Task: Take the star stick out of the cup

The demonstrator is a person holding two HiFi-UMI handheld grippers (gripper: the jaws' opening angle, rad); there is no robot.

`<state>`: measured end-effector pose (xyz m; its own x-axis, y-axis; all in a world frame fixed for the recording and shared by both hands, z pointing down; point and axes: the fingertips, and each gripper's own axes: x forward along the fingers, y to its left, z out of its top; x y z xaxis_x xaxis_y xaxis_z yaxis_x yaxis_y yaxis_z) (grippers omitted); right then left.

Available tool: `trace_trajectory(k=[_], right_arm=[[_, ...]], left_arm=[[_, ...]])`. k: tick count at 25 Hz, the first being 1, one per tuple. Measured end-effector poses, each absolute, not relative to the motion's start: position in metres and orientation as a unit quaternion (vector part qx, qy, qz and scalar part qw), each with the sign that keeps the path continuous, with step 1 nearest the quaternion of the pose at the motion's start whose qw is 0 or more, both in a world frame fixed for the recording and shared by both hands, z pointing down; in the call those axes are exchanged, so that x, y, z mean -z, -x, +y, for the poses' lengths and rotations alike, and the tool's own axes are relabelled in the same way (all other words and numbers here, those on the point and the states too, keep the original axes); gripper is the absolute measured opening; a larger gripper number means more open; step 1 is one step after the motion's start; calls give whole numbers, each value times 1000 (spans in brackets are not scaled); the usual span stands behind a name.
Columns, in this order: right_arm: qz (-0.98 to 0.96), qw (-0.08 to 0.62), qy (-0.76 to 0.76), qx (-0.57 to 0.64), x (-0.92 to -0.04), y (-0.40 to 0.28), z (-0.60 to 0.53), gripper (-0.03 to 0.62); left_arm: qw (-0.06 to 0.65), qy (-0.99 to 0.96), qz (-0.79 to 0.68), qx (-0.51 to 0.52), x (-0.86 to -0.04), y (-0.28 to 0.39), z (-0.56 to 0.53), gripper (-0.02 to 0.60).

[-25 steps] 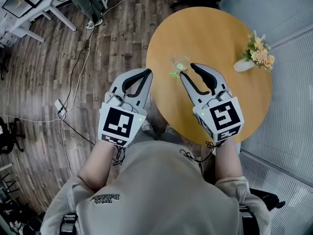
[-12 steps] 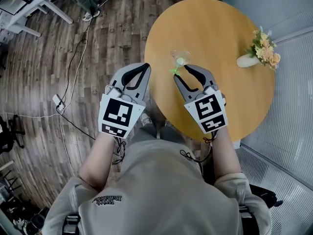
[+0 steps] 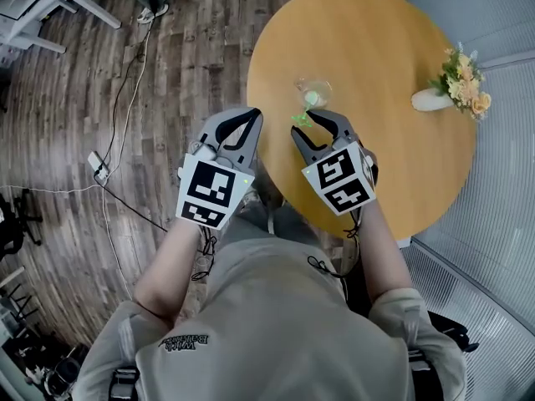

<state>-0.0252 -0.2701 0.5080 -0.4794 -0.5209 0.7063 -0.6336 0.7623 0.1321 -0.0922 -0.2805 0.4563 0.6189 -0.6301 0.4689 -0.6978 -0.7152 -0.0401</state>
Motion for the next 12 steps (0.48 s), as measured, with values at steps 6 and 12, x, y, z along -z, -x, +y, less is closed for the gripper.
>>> trace_trajectory(k=[6,12], right_arm=[[-840,422,-331,-74,-535,24,-275,146],[-828,442,-340,-62,-546,23,-278,101]], left_arm=[[84,-895,-364,-246,-478,90,-278,21],[98,-893,-359,-251,-487,91,-271,21]])
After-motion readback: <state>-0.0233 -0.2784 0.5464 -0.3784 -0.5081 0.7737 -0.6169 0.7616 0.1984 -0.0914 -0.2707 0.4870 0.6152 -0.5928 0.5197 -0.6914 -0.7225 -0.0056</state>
